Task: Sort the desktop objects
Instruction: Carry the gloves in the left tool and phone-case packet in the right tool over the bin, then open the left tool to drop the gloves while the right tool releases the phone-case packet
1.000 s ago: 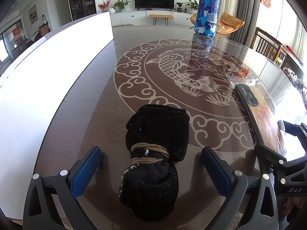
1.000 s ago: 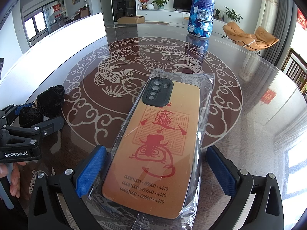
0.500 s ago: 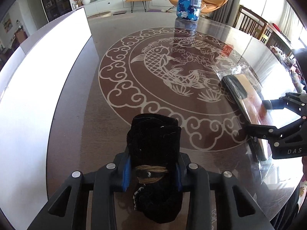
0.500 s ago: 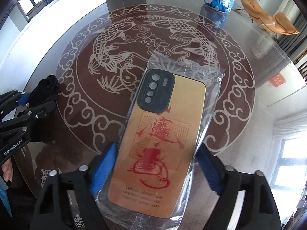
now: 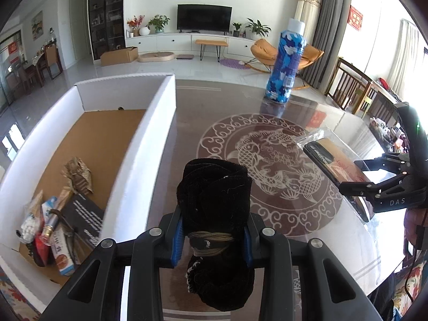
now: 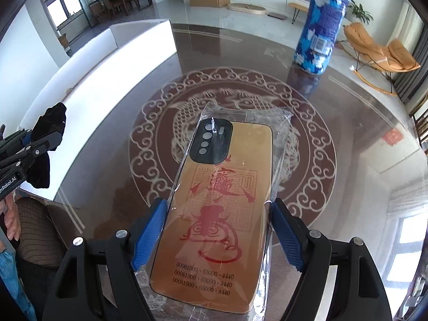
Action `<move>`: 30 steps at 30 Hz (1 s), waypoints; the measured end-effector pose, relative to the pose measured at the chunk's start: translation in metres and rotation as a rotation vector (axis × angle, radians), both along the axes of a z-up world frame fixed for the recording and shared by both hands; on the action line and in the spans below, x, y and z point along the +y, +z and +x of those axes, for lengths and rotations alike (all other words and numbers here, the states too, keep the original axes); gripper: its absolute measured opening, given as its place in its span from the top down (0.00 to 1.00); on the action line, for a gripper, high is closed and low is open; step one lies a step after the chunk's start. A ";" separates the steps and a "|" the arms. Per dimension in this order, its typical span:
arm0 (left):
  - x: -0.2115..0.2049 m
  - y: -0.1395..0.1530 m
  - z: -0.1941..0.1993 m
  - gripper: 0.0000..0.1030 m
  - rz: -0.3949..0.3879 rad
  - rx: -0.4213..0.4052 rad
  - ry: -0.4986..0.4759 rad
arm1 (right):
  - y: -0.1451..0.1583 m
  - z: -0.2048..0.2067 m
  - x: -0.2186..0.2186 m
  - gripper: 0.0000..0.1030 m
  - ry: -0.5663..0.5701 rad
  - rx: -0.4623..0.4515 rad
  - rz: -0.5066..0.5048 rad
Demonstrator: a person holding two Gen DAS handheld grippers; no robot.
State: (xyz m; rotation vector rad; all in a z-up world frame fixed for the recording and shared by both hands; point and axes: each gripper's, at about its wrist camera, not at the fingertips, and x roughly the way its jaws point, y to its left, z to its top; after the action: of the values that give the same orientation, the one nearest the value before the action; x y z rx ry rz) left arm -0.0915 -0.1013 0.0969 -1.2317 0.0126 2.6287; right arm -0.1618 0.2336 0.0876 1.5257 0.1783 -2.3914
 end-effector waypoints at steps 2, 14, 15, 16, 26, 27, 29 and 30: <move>-0.027 0.017 -0.001 0.67 0.003 0.019 0.037 | 0.021 -0.008 -0.019 0.24 0.021 0.024 -0.030; -0.186 0.051 -0.033 0.67 -0.027 0.016 0.332 | 0.103 -0.049 -0.232 0.24 0.289 0.159 -0.213; -0.195 0.047 -0.035 0.67 -0.026 0.009 0.347 | 0.101 -0.051 -0.252 0.24 0.314 0.161 -0.221; -0.202 0.042 -0.038 0.67 -0.025 -0.001 0.359 | 0.096 -0.052 -0.272 0.24 0.338 0.163 -0.224; -0.253 -0.034 -0.055 0.66 -0.038 -0.161 0.460 | -0.003 -0.069 -0.382 0.24 0.435 0.069 -0.210; -0.256 -0.041 -0.055 0.64 -0.040 -0.180 0.471 | -0.012 -0.070 -0.385 0.23 0.442 0.049 -0.205; -0.258 -0.051 -0.053 0.51 -0.054 -0.219 0.496 | -0.026 -0.073 -0.390 0.22 0.446 0.019 -0.186; -0.257 -0.054 -0.052 0.43 -0.065 -0.227 0.507 | -0.029 -0.072 -0.391 0.18 0.450 0.016 -0.185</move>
State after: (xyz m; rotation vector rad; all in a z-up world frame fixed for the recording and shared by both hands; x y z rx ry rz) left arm -0.1439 -0.3586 0.0430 -1.7442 -0.2932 2.8913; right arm -0.2342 -0.1571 0.0585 1.2295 0.2644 -2.0042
